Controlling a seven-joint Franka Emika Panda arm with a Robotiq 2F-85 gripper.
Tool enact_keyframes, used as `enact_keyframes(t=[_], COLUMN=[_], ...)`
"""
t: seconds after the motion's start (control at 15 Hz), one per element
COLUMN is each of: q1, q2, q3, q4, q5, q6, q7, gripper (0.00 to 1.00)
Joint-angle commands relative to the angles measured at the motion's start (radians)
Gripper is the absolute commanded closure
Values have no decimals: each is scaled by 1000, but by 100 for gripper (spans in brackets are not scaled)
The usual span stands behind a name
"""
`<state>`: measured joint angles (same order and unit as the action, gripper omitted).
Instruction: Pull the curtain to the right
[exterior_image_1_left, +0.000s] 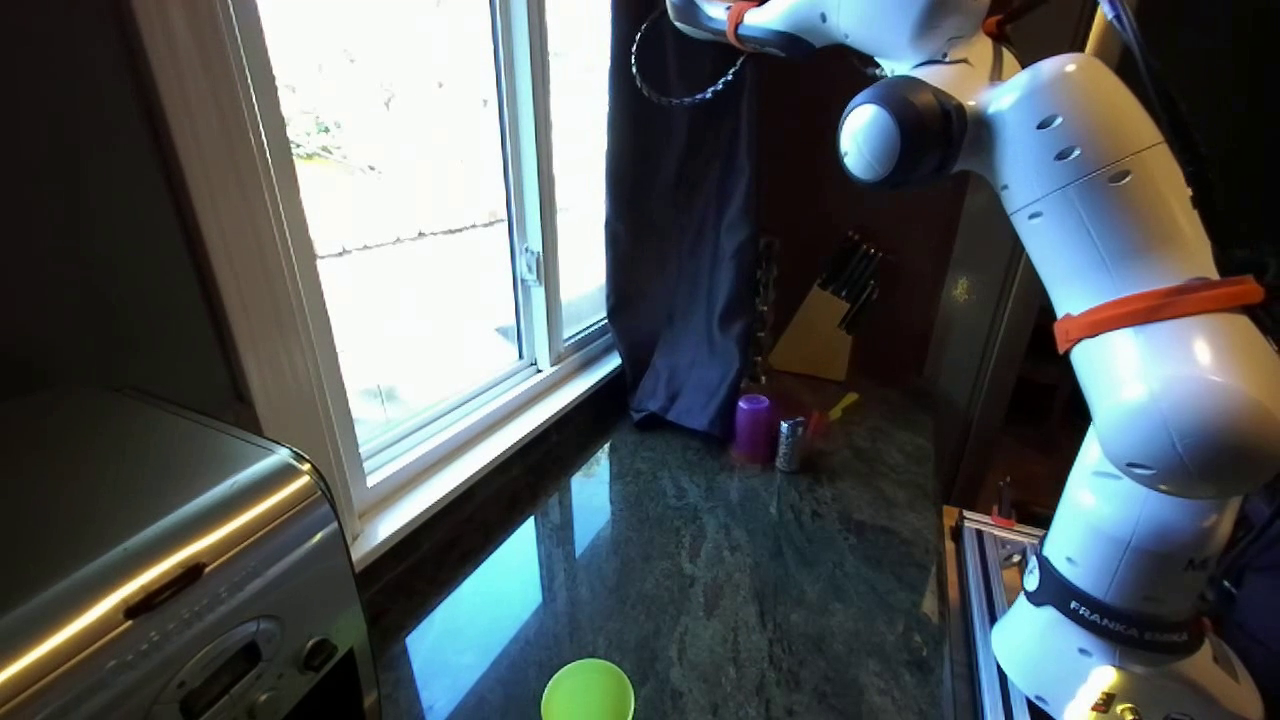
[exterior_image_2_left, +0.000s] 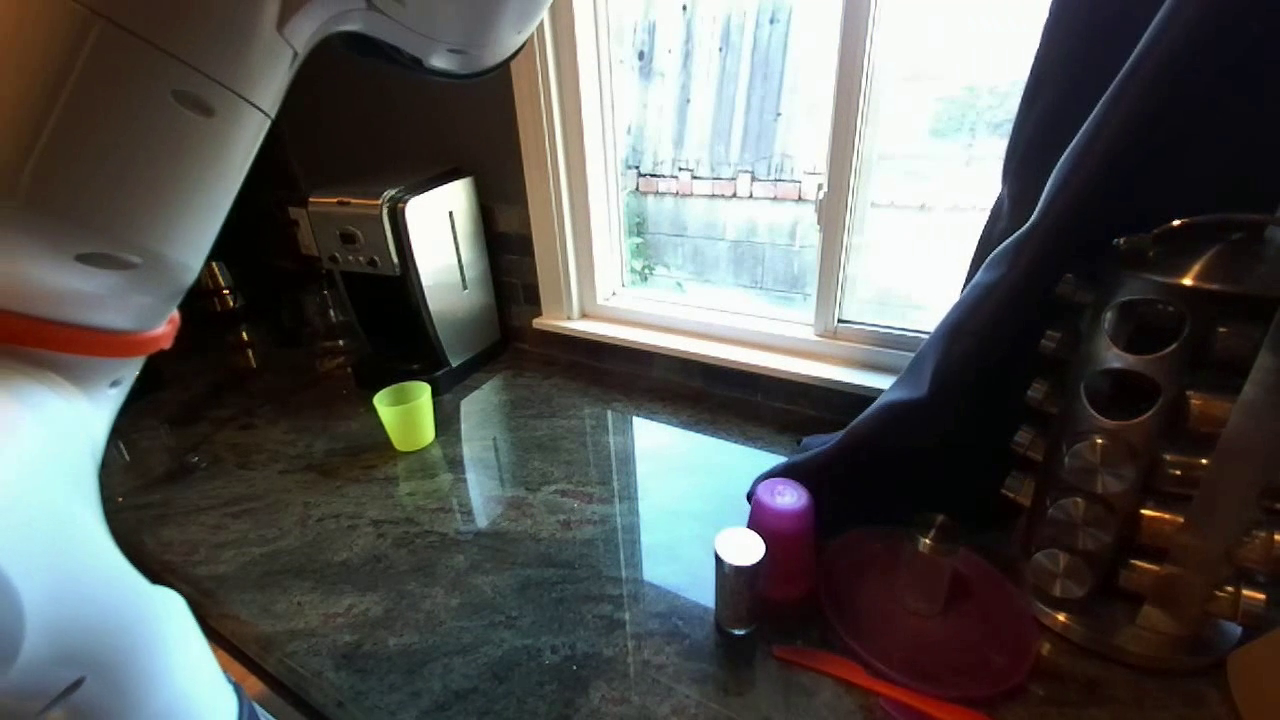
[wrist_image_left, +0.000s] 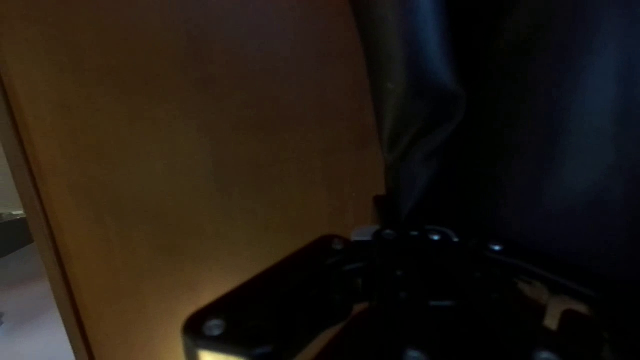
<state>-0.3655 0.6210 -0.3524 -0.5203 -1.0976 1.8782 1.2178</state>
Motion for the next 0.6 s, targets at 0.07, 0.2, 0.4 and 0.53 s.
enact_keyframes(t=[0.07, 0.2, 0.4, 0.53], q1=[40, 36, 89, 89], q2=[62, 129, 96, 99], q3=[-39, -40, -67, -88], q4=[46, 153, 89, 84], q5=[-17, 8, -35, -79], q6=[-194, -268, -337, -307], q7=[74, 53, 83, 15], gripper=[99, 99, 67, 51])
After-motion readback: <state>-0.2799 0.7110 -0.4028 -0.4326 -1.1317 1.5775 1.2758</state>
